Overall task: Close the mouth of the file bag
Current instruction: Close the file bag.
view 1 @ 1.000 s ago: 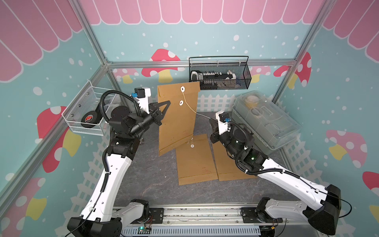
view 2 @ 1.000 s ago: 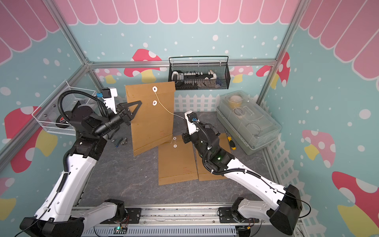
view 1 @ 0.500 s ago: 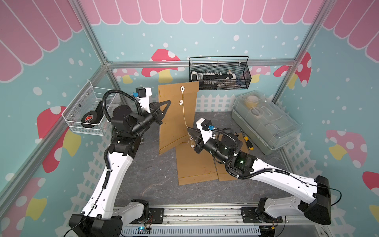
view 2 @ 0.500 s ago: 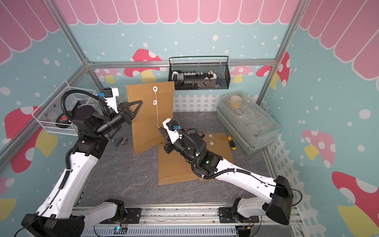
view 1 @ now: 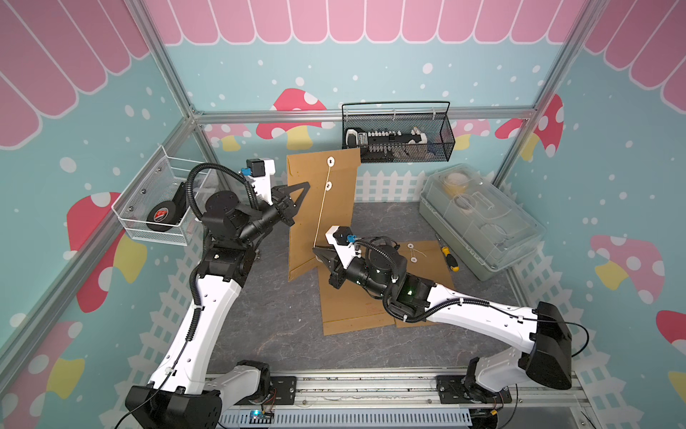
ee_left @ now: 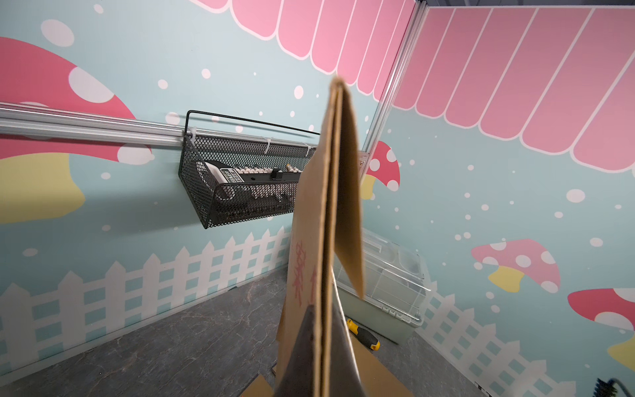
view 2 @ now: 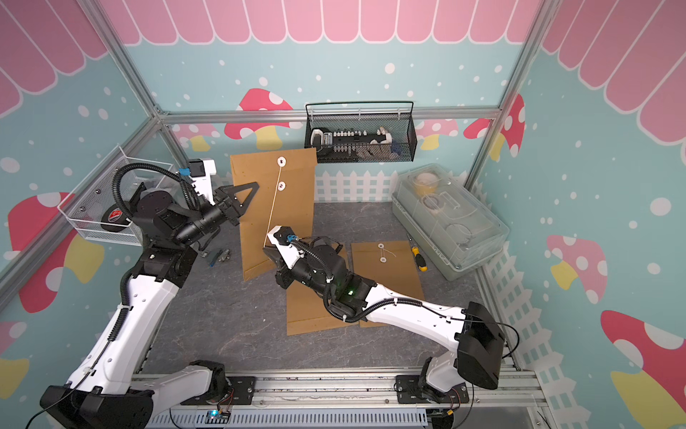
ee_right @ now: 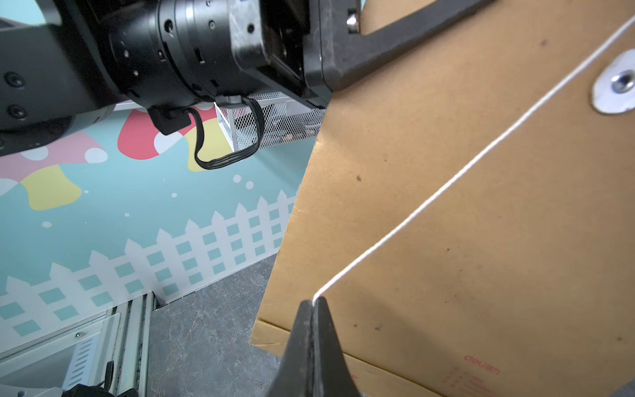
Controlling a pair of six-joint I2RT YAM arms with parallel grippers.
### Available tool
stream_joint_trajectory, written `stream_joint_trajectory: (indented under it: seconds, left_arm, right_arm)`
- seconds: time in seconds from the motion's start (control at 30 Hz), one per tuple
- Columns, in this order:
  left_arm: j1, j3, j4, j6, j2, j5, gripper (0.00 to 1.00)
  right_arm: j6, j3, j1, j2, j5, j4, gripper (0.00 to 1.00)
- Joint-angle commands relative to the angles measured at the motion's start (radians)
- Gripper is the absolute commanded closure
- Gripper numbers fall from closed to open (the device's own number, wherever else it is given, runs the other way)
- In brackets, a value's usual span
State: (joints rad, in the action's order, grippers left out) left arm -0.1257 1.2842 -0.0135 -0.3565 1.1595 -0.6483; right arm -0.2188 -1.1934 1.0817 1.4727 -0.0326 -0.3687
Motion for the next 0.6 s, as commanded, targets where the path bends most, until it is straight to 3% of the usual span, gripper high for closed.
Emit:
stream_joint_trajectory:
  seconds: [0.0, 0.57]
  left_arm:
    - [0.005, -0.006, -0.045, -0.015, -0.002, -0.021, 1.00]
    - [-0.006, -0.036, -0.109, -0.132, -0.035, -0.076, 1.00]
  right_arm:
    - [-0.016, -0.035, 0.009, 0.023, -0.001, -0.046, 1.00]
    - [0.000, -0.054, -0.035, 0.135, -0.090, -0.044, 1.00]
